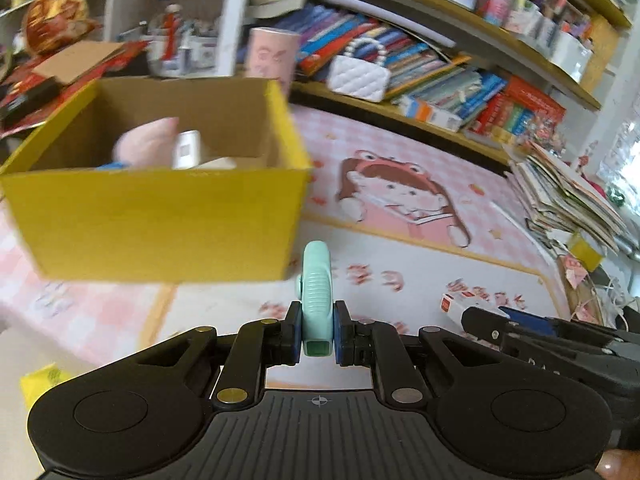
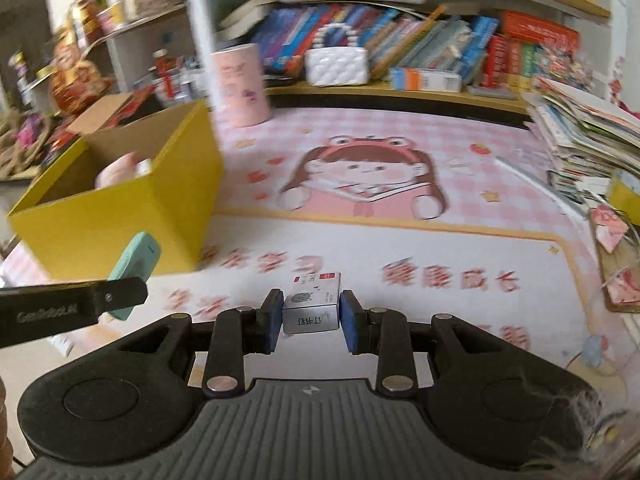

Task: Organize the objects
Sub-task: 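Carry the mint eraser and small white box over the yellow box with both grippers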

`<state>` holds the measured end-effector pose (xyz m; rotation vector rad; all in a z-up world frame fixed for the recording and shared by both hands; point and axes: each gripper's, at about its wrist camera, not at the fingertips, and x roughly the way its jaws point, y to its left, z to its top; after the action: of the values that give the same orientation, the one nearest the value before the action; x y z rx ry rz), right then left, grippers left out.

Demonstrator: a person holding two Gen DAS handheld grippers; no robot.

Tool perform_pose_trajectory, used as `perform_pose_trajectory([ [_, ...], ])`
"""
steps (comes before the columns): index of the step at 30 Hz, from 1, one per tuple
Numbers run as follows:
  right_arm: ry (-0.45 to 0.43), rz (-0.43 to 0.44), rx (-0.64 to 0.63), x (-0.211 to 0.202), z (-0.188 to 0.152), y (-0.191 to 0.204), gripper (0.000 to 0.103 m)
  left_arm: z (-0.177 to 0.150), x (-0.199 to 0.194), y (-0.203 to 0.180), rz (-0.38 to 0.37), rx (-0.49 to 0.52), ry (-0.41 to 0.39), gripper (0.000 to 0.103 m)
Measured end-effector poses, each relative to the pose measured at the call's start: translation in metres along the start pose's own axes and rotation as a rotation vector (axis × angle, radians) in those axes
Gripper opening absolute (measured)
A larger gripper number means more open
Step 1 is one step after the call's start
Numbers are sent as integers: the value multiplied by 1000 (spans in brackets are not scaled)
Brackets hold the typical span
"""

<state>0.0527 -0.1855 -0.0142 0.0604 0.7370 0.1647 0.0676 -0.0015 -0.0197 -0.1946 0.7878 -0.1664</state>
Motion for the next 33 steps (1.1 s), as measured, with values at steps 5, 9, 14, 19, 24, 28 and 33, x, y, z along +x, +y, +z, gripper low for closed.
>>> perform_pose_trajectory([
  [5,22,69,-59,-9,-20,48,29,-21,-33,33,45,-34,-18,13],
  [9,13,121,-89,-16,-30,83,29,-33,-57,58,76,-50,-33,13],
  [14,13,159,-104,-22,-39,117,29,-43,-83,89,114,-81,-60,13],
  [19,-15,181,-121,-30,-41,144,29,-47,-105,109,126,-79,-98,13],
  [24,-52,175,-121,-37,-34,158,29,-47,-117,120,128,-76,-120,13],
  [28,-63,156,-136,-40,-30,161,29,-41,-121,123,111,-77,-152,13],
  [33,-66,133,-146,-37,-28,155,29,-38,-111,122,79,-89,-142,13],
])
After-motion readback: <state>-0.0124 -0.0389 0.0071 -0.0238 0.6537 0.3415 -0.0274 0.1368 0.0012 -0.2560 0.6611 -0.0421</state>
